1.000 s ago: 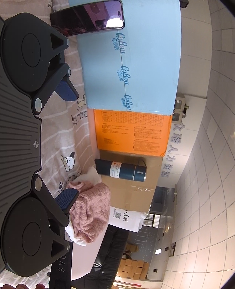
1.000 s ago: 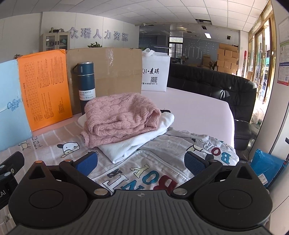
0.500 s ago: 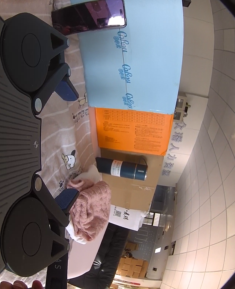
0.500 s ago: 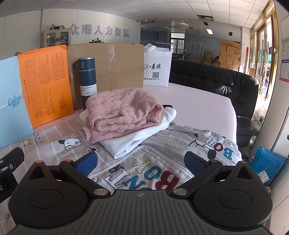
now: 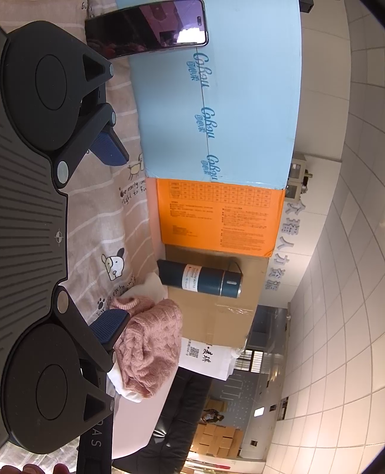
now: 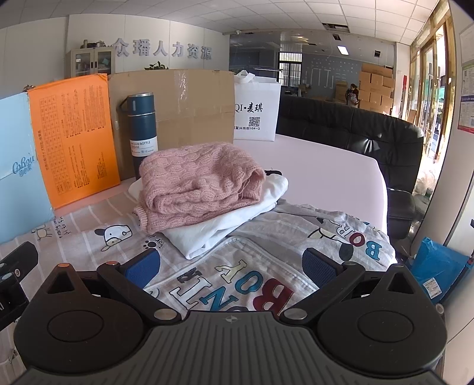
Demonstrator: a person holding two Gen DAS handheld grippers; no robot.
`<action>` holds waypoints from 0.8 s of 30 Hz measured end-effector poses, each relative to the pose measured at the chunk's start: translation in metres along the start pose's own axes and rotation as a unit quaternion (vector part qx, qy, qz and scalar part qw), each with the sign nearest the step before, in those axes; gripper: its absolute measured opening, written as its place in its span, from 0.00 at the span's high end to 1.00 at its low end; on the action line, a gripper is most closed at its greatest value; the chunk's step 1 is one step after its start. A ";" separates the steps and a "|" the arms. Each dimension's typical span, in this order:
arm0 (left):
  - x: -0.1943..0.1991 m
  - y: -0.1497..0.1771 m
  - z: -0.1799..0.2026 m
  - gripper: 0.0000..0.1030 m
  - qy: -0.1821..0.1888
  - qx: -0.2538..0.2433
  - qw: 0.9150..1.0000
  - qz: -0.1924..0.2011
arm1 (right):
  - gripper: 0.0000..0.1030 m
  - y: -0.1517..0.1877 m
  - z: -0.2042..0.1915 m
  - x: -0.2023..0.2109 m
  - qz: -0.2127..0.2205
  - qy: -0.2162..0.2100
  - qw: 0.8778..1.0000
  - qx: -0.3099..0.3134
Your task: Fold clothes
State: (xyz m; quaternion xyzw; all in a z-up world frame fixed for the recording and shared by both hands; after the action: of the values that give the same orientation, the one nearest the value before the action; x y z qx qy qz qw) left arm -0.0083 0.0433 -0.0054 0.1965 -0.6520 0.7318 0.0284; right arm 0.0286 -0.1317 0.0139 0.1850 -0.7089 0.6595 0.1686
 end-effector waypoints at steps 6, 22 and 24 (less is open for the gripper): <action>-0.001 0.000 0.001 0.00 0.001 -0.002 1.000 0.000 | 0.00 0.000 0.001 0.000 -0.001 0.000 1.000 0.000; 0.000 0.001 0.001 0.00 0.001 -0.005 1.000 0.000 | 0.00 0.001 0.002 -0.001 -0.002 0.004 1.000 -0.002; 0.000 0.000 0.001 0.00 0.000 -0.005 1.000 0.001 | 0.00 0.001 0.002 0.000 -0.003 0.004 1.000 -0.002</action>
State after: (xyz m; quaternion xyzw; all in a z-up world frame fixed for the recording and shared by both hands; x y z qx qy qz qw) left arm -0.0082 0.0419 -0.0056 0.1955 -0.6560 0.7284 0.0289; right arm 0.0286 -0.1337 0.0131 0.1840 -0.7087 0.6586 0.1734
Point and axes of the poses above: each gripper's, at about its wrist camera, not at the fingertips, and x roughly against the way its jaws point, z to its right, y to its underside, the point moved 4 cm from there along -x, roughly the way its jaws point, and after that the axes turned 10 degrees about -y, right-handed, at the moved point
